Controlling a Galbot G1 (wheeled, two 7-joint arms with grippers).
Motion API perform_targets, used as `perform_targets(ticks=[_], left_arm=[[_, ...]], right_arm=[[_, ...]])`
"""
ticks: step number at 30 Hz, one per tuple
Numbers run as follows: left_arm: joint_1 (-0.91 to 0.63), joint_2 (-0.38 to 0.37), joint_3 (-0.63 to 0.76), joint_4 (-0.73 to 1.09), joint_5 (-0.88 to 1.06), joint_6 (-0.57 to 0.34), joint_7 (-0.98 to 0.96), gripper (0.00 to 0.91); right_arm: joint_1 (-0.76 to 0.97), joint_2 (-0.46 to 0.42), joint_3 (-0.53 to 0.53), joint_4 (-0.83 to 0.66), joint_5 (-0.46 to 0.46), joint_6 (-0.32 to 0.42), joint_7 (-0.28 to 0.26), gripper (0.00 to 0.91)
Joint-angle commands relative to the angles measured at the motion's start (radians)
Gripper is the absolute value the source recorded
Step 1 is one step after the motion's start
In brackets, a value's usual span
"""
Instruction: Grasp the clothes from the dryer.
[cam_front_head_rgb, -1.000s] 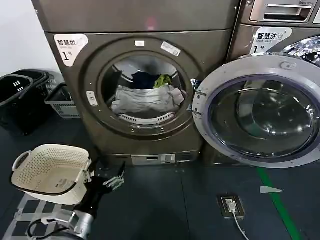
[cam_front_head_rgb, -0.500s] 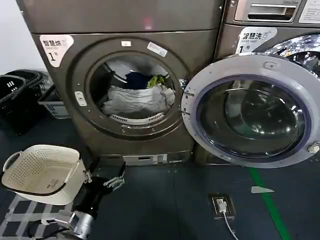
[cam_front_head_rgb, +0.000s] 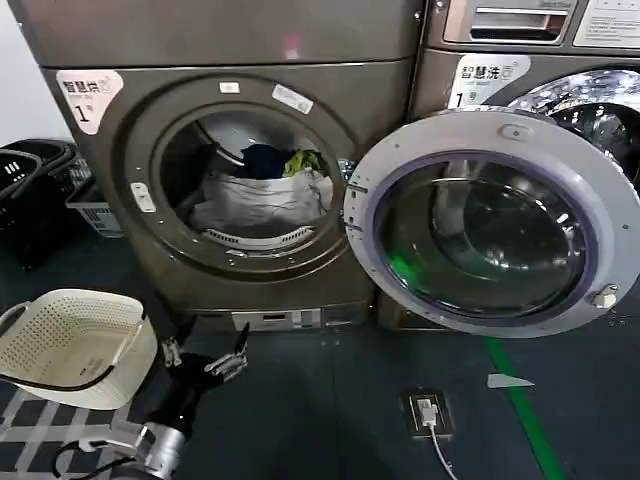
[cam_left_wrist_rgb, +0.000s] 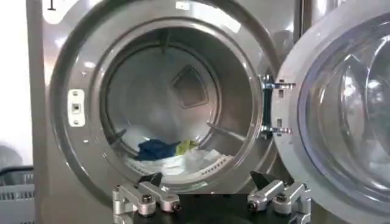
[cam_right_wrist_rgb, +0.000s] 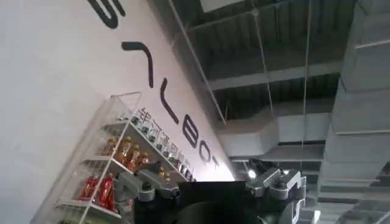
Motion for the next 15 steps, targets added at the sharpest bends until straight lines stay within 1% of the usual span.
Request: perform_targets(ticks=[1, 4, 15], left_arm=[[-0.008, 0.002, 0.001, 0.004, 0.000, 0.003, -0.003, 0.907], [-0.017, 0.003, 0.003, 0.002, 0.001, 0.002, -0.007, 0.907], [-0.030, -0.001, 0.001, 0.005, 0.004, 0.005, -0.013, 0.907]], right_arm=[[-0.001, -0.001, 0.001, 0.004, 0.005, 0.002, 0.004, 0.907], [-0.002, -0.003, -0.004, 0.009, 0.019, 0.001, 0.009, 0.907], [-0.003, -0.002, -0.012, 0.023, 0.022, 0.009, 0.008, 0.907]])
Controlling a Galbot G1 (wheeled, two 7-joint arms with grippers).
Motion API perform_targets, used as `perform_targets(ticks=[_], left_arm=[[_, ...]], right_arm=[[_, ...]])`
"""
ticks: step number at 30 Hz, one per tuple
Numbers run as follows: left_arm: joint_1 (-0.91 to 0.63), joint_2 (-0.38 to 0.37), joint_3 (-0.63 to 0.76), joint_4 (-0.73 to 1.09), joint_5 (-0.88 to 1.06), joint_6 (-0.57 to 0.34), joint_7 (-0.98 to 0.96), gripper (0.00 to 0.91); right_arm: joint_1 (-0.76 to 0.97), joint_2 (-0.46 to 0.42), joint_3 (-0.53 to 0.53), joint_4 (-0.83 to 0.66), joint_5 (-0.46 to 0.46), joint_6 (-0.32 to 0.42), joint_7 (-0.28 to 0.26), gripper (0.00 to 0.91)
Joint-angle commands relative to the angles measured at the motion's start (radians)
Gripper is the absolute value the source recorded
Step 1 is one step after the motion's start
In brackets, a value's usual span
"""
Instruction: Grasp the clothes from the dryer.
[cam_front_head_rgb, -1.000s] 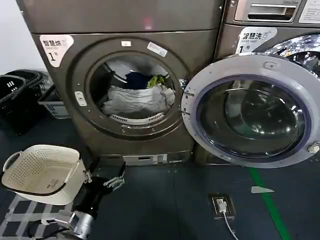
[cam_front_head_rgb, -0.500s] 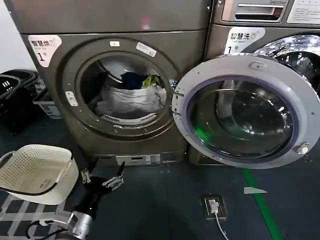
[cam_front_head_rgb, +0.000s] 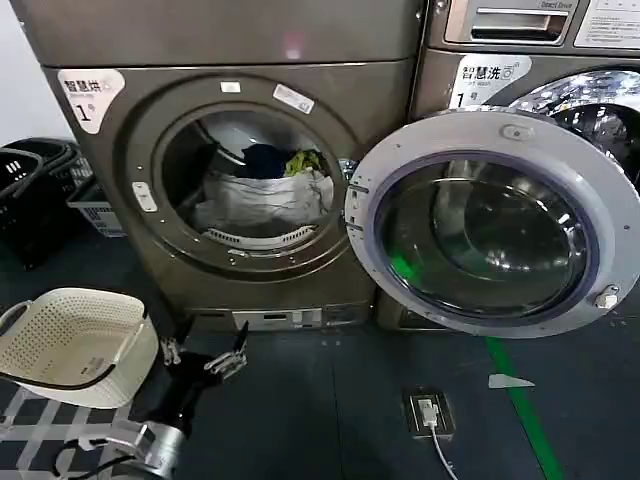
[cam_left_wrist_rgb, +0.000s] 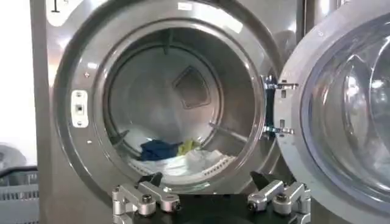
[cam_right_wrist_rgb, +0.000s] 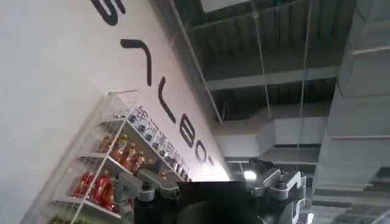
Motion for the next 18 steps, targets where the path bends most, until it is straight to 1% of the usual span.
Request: perform_targets(ticks=[1, 18], left_arm=[[-0.006, -0.001, -0.002, 0.001, 0.001, 0.001, -0.002, 0.907], [-0.021, -0.016, -0.005, 0.004, 0.002, 0.012, 0.001, 0.907]], right_arm=[[-0.002, 0.000, -0.001, 0.004, 0.003, 0.001, 0.003, 0.907], [0.002, 0.003, -0.012, 0.016, 0.001, 0.005, 0.004, 0.907]])
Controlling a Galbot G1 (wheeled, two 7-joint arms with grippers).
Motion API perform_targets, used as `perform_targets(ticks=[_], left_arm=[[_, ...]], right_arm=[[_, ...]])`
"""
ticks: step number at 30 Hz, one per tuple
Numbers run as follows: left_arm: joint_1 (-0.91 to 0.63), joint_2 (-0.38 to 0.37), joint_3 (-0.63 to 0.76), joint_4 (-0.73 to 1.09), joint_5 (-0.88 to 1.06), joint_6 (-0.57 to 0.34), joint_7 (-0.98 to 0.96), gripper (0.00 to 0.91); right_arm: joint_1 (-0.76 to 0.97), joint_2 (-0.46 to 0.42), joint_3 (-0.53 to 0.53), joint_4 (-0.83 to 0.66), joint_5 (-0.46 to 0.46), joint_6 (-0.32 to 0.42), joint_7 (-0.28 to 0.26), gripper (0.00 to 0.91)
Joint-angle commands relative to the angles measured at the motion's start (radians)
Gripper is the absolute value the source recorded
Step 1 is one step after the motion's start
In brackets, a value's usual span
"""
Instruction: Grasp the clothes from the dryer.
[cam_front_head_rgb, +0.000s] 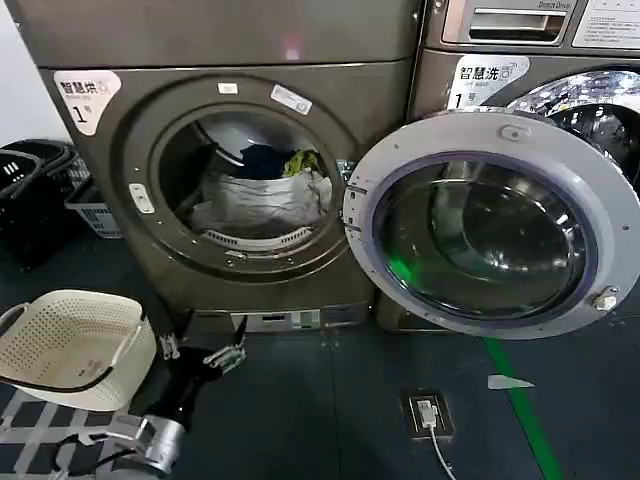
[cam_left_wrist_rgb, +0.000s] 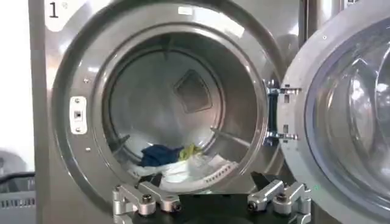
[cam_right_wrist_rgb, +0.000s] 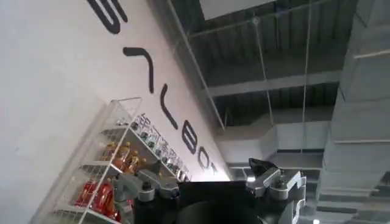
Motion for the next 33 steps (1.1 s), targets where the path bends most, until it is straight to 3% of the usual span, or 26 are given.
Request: perform_targets(ticks=[1, 33], left_arm=[[-0.007, -0.008, -0.001, 0.001, -0.002, 0.005, 0.000, 0.907], [-0.009, -0.013, 0.000, -0.011, 0.004, 0.015, 0.006, 0.907]], right_arm=[[0.001, 0.003, -0.005, 0.003, 0.000, 0.006, 0.003, 0.907], [-0.009, 0.008, 0.003, 0.010, -0.007, -0.006, 0.015, 0.907]])
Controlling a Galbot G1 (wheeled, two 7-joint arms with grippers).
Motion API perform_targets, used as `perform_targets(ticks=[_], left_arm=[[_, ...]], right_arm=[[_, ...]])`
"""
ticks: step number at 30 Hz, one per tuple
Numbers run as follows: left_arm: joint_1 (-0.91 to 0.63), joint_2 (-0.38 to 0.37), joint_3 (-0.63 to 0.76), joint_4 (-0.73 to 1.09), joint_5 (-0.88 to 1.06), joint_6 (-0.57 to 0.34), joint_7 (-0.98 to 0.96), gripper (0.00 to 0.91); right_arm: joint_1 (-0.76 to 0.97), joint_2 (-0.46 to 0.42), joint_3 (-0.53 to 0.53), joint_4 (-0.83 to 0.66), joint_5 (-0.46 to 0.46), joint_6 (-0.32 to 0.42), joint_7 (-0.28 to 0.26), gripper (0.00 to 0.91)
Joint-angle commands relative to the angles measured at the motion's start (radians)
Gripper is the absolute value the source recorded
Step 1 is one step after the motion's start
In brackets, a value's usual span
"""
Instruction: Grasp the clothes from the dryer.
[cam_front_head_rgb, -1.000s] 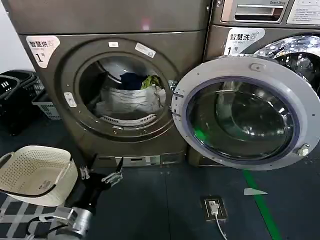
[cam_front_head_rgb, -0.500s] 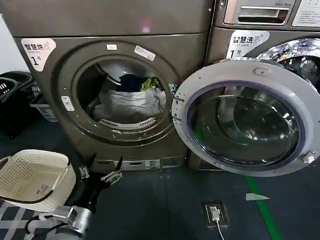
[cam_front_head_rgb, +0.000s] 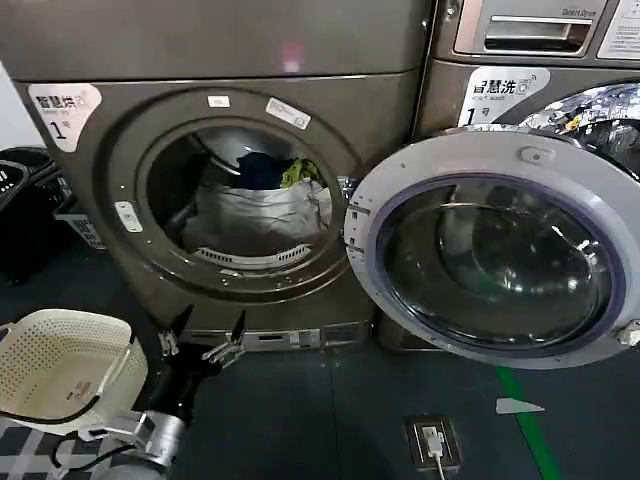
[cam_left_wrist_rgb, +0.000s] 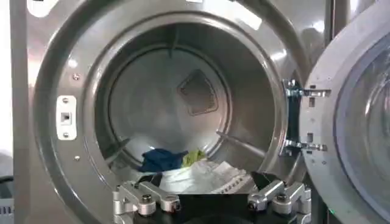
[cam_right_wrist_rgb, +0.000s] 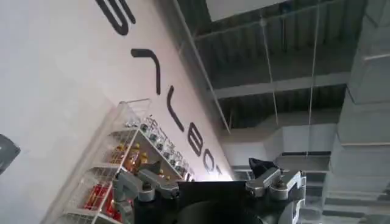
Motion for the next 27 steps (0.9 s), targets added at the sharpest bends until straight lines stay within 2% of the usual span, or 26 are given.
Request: perform_targets(ticks=[1, 27], left_arm=[[0.000, -0.001, 0.001, -0.001, 0.000, 0.001, 0.000, 0.907], [-0.003, -0.004, 0.007, 0.006, 0.007, 0.012, -0.006, 0.907]], right_arm=[[0.000, -0.001, 0.002, 0.000, 0.001, 0.000, 0.000, 0.907], [0.004, 0.004, 0.000, -0.002, -0.005, 0.008, -0.002, 0.907]])
